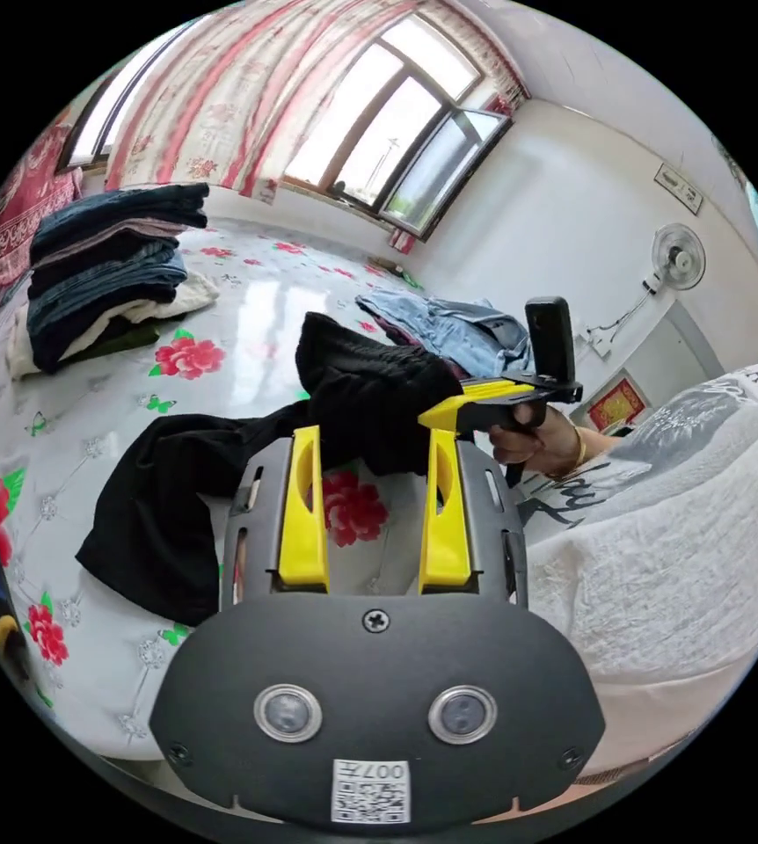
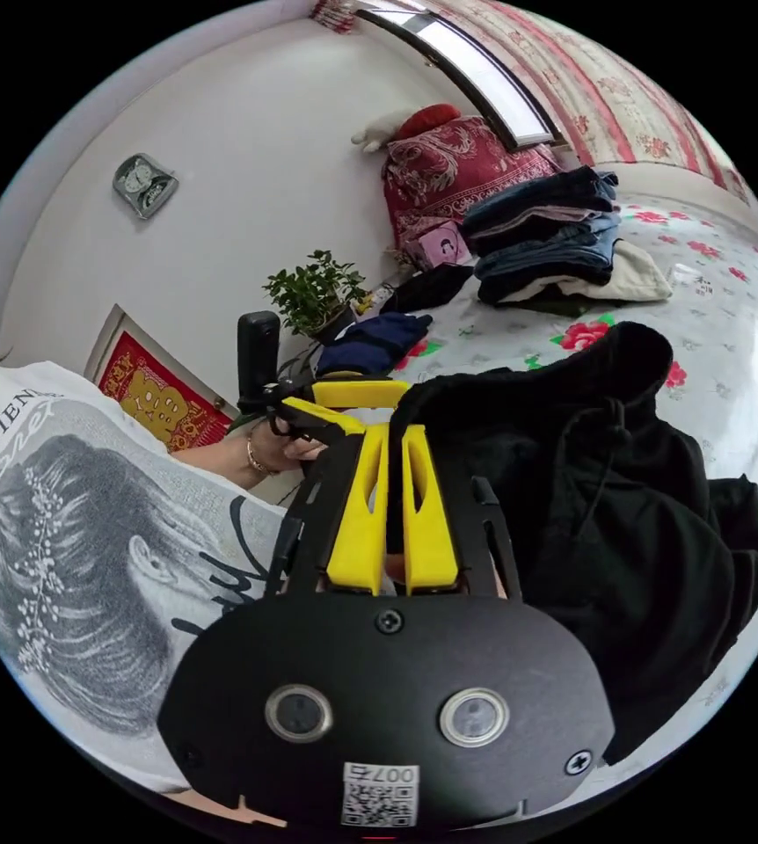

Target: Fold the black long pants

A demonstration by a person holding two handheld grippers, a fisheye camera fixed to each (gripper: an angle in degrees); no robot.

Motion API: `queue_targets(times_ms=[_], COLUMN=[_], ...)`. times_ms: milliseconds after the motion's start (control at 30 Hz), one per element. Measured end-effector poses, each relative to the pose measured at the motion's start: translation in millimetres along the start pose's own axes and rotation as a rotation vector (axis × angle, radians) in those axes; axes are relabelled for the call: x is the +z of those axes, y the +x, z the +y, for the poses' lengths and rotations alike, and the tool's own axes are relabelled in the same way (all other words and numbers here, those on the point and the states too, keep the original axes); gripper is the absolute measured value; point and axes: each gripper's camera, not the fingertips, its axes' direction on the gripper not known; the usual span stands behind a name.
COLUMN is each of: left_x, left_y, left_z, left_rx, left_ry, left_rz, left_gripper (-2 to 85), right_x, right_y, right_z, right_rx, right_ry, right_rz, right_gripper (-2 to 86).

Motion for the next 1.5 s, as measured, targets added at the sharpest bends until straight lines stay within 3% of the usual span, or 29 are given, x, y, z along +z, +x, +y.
queue_targets(times_ms=[133,233,400,567,700,800,900,967,1033,1100,1167,1233,1300,1400,1500], left_x=[-1.5,-8.0,4.5,70.1,110.7,134.5,116.7,81.4,42.5,0.5,-52.7,-90.4,-128.7,-180.8,-224.5], left_y=[-34.7,-49.3,-69.0,-94.2,-116.9,-130.3,-117.7,-84.9,-69.2,-66.1,-72.4,-75.1,-67.8,-50.9,-44.3], left_z=[13.7,13.7,-2.1,-17.8,-26.0,-41.1,-89.8,-124.7,-125.2,-105.9,-60.2,-21.6,13.3,55.2,87.5], left_rx=[-0.180,-0.238,-0.298,-0.344,-0.466,-0.503,-0.394,-0.210,-0.128,-0.094,-0.099,-0.124,-0.128,-0.115,-0.073], left_ry=[-0.004,-0.012,-0.078,-0.286,-0.387,-0.488,-0.343,-0.264,-0.161,-0.065,0.009,0.033,0.069,0.160,0.340], left_rz=[0.041,0.016,0.025,-0.052,-0.022,-0.063,0.108,0.106,0.179,0.283,0.374,0.402,0.360,0.357,0.447], left_gripper=[16.0,15.9,16.2,17.3,14.8,6.7,0.8,-0.2,-0.4,-0.6,-0.7,-0.8,-0.8,-0.8,-0.8], right_x=[6.0,5.3,-90.5,-153.7,-143.7,-121.0,-128.0,-130.4,-119.7,-83.6,-62.2,-61.6,-91.3,-141.6,-140.0], right_y=[19.4,34.2,107.7,205.8,287.1,320.5,309.0,284.8,251.7,198.7,158.1,130.8,132.4,166.6,188.9], right_z=[0.9,14.6,46.8,77.6,96.2,104.0,111.3,112.1,114.0,124.5,134.7,138.5,132.0,107.1,53.1], right_rx=[-0.022,-0.015,0.220,0.574,0.774,0.833,0.814,0.729,0.620,0.457,0.337,0.234,0.241,0.362,0.333], right_ry=[-0.096,-0.158,0.132,0.191,0.126,0.075,0.136,0.100,-0.032,-0.283,-0.378,-0.435,-0.369,-0.116,-0.005], right_rz=[-0.070,0.029,0.226,0.520,0.444,0.361,0.350,0.326,0.286,0.103,-0.008,0.025,0.191,0.262,0.292], right_gripper=[1.8,4.4,9.9,12.5,13.0,10.1,5.5,3.9,3.2,3.1,3.3,4.0,5.2,6.9,8.7])
